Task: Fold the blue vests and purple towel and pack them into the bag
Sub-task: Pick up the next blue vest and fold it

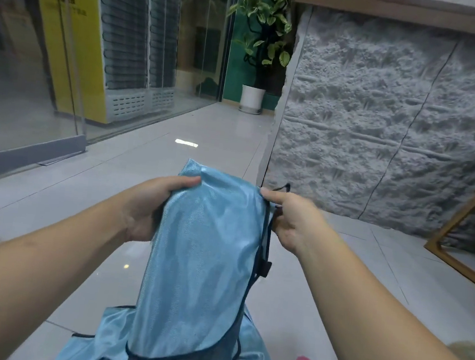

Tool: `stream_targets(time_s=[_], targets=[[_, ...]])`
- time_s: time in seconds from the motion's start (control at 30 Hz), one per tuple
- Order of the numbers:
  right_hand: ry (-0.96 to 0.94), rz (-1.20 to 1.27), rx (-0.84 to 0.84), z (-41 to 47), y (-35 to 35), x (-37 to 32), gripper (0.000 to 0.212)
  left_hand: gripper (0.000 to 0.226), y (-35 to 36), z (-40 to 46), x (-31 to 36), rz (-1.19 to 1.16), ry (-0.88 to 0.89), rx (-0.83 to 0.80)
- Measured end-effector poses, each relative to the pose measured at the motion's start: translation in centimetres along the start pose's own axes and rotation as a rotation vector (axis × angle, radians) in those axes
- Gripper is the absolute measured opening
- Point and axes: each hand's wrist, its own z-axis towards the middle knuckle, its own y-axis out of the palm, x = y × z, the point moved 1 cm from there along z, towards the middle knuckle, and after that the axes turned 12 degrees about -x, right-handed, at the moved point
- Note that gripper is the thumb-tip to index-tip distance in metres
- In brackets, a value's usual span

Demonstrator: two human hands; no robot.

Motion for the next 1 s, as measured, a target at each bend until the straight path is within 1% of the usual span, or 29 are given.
stream_targets(time_s=[0.03,0.07,0.1,0.13,0.17,0.2,0.27,0.33,0.4,0.47,0.53,0.57,0.63,0.67,0.73,0.77,0.83,0.93,1.0], targets=[[0.016,-0.041,0.044,0.3,-0.9,0.9,0.039,0.032,-0.1,0.1,-0.2,-0.047,0.016,-0.002],[0.043,-0.067,0.056,0.6,-1.8,2.1,0.057,0.034,-0.1,0.3,-0.3,-0.091,0.032,-0.008],[0.101,-0.078,0.016,0.5,-2.5,3.2,0.079,0.035,-0.1,0.4,-0.3,-0.128,0.048,-0.019],[0.185,-0.088,-0.084,0.4,-3.1,4.5,0.100,0.036,-0.1,0.5,-0.3,-0.162,0.066,-0.031],[0.254,-0.067,-0.224,0.4,-3.8,5.8,0.116,0.038,-0.1,0.7,-0.3,-0.193,0.084,-0.042],[0.293,-0.021,-0.360,0.1,-4.2,7.0,0.124,0.039,-0.1,0.8,-0.2,-0.224,0.097,-0.054],[0.299,0.067,-0.537,-1.1,-4.0,8.4,0.118,0.039,0.1,1.2,0.0,-0.269,0.110,-0.059],[0.262,0.110,-0.600,-1.8,-3.2,8.8,0.110,0.038,0.3,1.5,0.2,-0.285,0.102,-0.020],[0.256,0.129,-0.559,-1.5,-2.9,8.7,0.098,0.037,0.1,1.8,0.1,-0.272,0.083,0.028],[0.254,0.091,-0.504,-1.3,-2.6,8.0,0.078,0.038,-0.3,1.9,-0.1,-0.251,0.053,0.093],[0.246,0.028,-0.446,-1.3,-2.4,7.3,0.054,0.037,-0.7,1.8,-0.4,-0.204,0.021,0.163],[0.238,0.012,-0.411,-1.4,-2.3,7.0,0.046,0.035,-0.8,1.7,-0.6,-0.171,0.011,0.195],[0.214,0.015,-0.361,-1.4,-2.1,6.7,0.042,0.037,-1.1,1.4,-1.1,-0.147,0.017,0.209],[0.203,0.021,-0.337,-1.4,-1.9,6.6,0.041,0.043,-1.2,1.2,-1.3,-0.153,0.024,0.190],[0.172,0.040,-0.304,-1.4,-1.6,6.6,0.038,0.060,-1.5,0.7,-1.9,-0.136,0.033,0.102],[0.155,0.053,-0.285,-1.4,-1.5,6.5,0.035,0.063,-1.5,0.6,-2.3,-0.120,0.031,0.050],[0.135,0.077,-0.252,-1.3,-1.2,6.4,0.030,0.057,-1.2,0.3,-3.3,-0.083,0.022,-0.023],[0.169,0.105,-0.260,-1.4,-0.9,6.6,0.035,0.053,-0.6,0.3,-4.2,0.023,0.011,-0.050],[0.219,0.124,-0.286,-1.6,-0.7,6.9,0.037,0.038,-0.4,0.2,-4.2,0.016,-0.010,-0.034]])
